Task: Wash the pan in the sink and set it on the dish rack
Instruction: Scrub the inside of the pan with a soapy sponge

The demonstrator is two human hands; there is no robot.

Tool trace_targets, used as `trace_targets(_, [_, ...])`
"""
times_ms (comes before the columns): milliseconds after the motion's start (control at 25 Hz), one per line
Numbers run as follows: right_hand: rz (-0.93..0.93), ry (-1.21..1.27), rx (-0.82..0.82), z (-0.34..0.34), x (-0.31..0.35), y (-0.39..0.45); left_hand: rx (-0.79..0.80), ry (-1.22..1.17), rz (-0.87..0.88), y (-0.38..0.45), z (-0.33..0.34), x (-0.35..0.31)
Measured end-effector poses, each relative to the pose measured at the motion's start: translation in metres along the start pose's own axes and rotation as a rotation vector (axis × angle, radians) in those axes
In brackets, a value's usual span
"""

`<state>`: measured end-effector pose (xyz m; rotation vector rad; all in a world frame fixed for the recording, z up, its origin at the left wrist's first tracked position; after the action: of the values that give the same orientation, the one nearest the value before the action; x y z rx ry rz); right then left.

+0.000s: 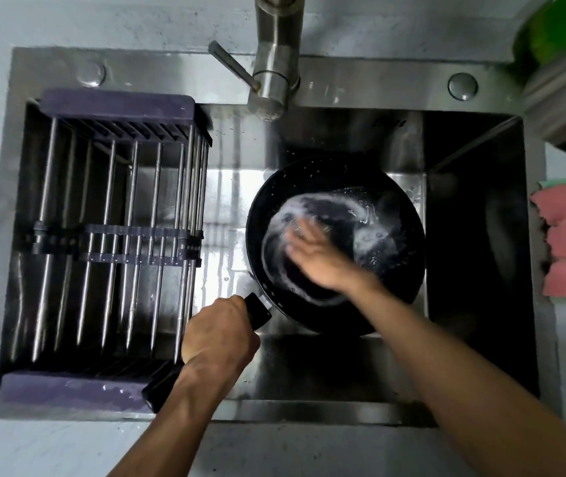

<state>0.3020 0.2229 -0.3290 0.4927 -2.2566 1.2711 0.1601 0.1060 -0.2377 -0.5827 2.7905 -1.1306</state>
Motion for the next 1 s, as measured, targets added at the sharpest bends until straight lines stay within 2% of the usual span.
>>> trace_targets(80, [0.167,-0.128,-0.077,-0.024,-0.038,-0.008,-0.006,0.008,-0.005,0.001,-0.001,0.001])
trace_targets(120, [0.215,-0.130,-0.035,-0.012,-0.048,-0.022,-0.002,0.011,-0.005,0.001,-0.001,0.002])
trace_targets(200, [0.052,-0.043,0.094,0.033,-0.007,-0.029,0.004,0.000,-0.006,0.000,-0.001,0.002])
trace_targets(280, [-0.066,0.126,0.058,0.017,0.016,0.003,-0.001,-0.012,0.005,0.000,0.000,0.000])
trace_targets(320, [-0.036,0.056,-0.025,-0.006,0.003,0.018,-0.006,-0.020,0.005,0.001,-0.001,0.001])
trace_targets(400, [0.191,-0.214,-0.161,-0.030,-0.045,0.002,-0.006,-0.005,0.006,0.001,-0.001,0.001])
trace_targets(440, [0.260,-0.245,-0.150,-0.017,-0.053,-0.019,-0.003,0.000,0.008,0.000,-0.002,0.001])
trace_targets(480, [0.233,-0.210,-0.093,0.013,-0.040,-0.032,-0.002,0.002,0.009,-0.001,-0.003,0.001])
trace_targets(560, [-0.138,0.147,-0.022,0.056,0.028,-0.017,0.019,0.008,0.008,0.000,-0.003,0.000])
trace_targets(600, [-0.222,0.313,-0.068,0.044,0.047,0.007,0.020,0.004,0.011,0.001,-0.002,0.000])
trace_targets(640, [-0.197,0.344,-0.180,0.017,0.045,0.034,0.014,-0.003,0.016,0.002,-0.001,0.001])
trace_targets(720, [0.106,0.113,-0.446,-0.039,-0.004,0.053,0.006,-0.004,0.021,0.003,0.001,0.002])
trace_targets(760, [0.241,-0.007,-0.494,-0.043,-0.025,0.047,0.001,0.003,0.018,0.004,0.001,0.004])
trace_targets(800, [0.274,-0.074,-0.452,-0.034,-0.029,0.041,-0.003,0.011,0.017,0.004,0.001,0.005])
trace_targets(920, [-0.110,-0.145,-0.292,-0.005,0.022,0.047,-0.003,-0.003,0.031,0.001,0.000,0.003])
trace_targets(960, [-0.143,-0.241,-0.320,-0.019,0.018,0.054,-0.002,-0.007,0.031,0.002,0.001,0.002])
trace_targets(1000, [-0.049,-0.342,-0.381,-0.041,-0.002,0.054,-0.005,-0.007,0.032,0.003,0.002,0.002])
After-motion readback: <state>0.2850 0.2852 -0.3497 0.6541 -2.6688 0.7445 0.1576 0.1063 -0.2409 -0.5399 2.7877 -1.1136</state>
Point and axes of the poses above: each hand's wrist, its own y-axis towards the middle knuckle, its own z-axis out of the palm, x = y × z, the point moved 6 cm from there along y, towards the middle knuckle, and after that the axes turned 2 degrees about y, right-handed, at the moved point
